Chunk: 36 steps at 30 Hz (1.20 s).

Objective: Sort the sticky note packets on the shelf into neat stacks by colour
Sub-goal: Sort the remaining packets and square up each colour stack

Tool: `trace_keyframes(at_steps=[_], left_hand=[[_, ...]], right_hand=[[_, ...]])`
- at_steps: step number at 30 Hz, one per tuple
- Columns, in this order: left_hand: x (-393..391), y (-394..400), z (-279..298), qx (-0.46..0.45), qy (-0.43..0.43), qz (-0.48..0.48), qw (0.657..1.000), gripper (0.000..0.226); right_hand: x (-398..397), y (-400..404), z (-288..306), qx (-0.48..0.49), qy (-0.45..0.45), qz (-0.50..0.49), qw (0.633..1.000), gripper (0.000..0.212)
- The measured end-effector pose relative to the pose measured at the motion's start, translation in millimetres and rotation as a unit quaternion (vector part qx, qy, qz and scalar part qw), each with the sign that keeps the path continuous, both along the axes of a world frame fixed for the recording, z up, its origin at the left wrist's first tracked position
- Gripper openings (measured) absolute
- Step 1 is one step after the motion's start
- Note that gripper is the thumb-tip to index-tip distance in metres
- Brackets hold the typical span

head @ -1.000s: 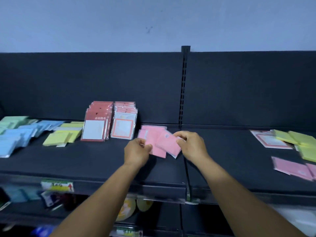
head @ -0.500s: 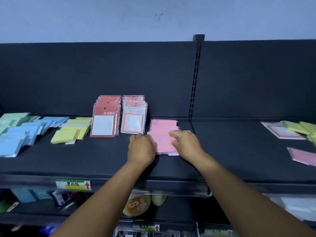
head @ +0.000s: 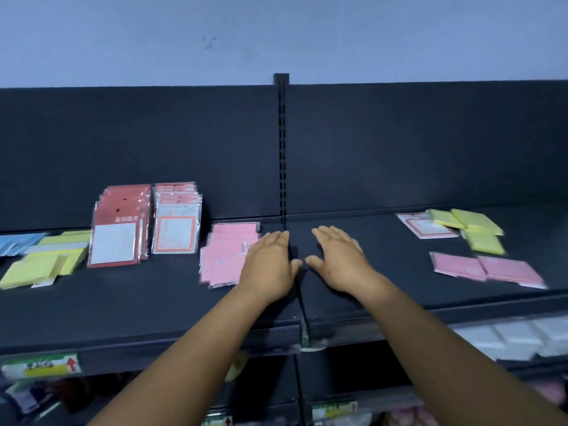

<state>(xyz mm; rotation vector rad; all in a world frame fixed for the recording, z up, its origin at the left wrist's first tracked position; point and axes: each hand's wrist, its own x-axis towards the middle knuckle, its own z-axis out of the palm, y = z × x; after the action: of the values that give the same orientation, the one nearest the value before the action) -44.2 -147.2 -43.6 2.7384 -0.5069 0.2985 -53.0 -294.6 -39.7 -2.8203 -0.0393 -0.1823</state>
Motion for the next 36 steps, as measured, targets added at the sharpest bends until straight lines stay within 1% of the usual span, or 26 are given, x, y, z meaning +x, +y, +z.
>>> trace_keyframes(at_steps=[11,20,22,25,26,29,32,34,36], left_hand=[[-23,-141,2,0.015,0.052,-0.107,0.993,0.065],[-32,-228,-5,0.017,0.058,-0.146,0.987,0.063],[-33,-241,-6,0.018,0.063,-0.151,0.986,0.059],[-34,-257,-6,0.025,0.073,-0.157,0.985,0.045],[-34,-261,-7,0.028,0.078,-0.155,0.984,0.044],[-30,-271,-7,0.047,0.095,-0.147,0.983,0.046],[-24,-279,-6,0.091,0.135,-0.142,0.976,0.058],[-19,-282,-7,0.105,0.157,-0.141,0.972,0.062],[-15,-283,-6,0.098,0.168,-0.135,0.972,0.065]], right_hand=[[-41,-140,3,-0.023,0.002,-0.081,0.996,0.063],[-70,-229,0,-0.035,0.01,-0.118,0.992,0.058],[-75,-245,-1,-0.042,0.02,-0.126,0.991,0.056],[-80,-269,-1,-0.05,0.041,-0.148,0.987,0.054],[-80,-276,-1,-0.055,0.051,-0.155,0.985,0.054],[-81,-295,-4,-0.063,0.111,-0.168,0.978,0.054],[-83,-305,-5,-0.033,0.171,-0.162,0.971,0.055],[-83,-309,-3,-0.019,0.176,-0.155,0.972,0.057],[-81,-312,-2,-0.016,0.166,-0.155,0.974,0.058]])
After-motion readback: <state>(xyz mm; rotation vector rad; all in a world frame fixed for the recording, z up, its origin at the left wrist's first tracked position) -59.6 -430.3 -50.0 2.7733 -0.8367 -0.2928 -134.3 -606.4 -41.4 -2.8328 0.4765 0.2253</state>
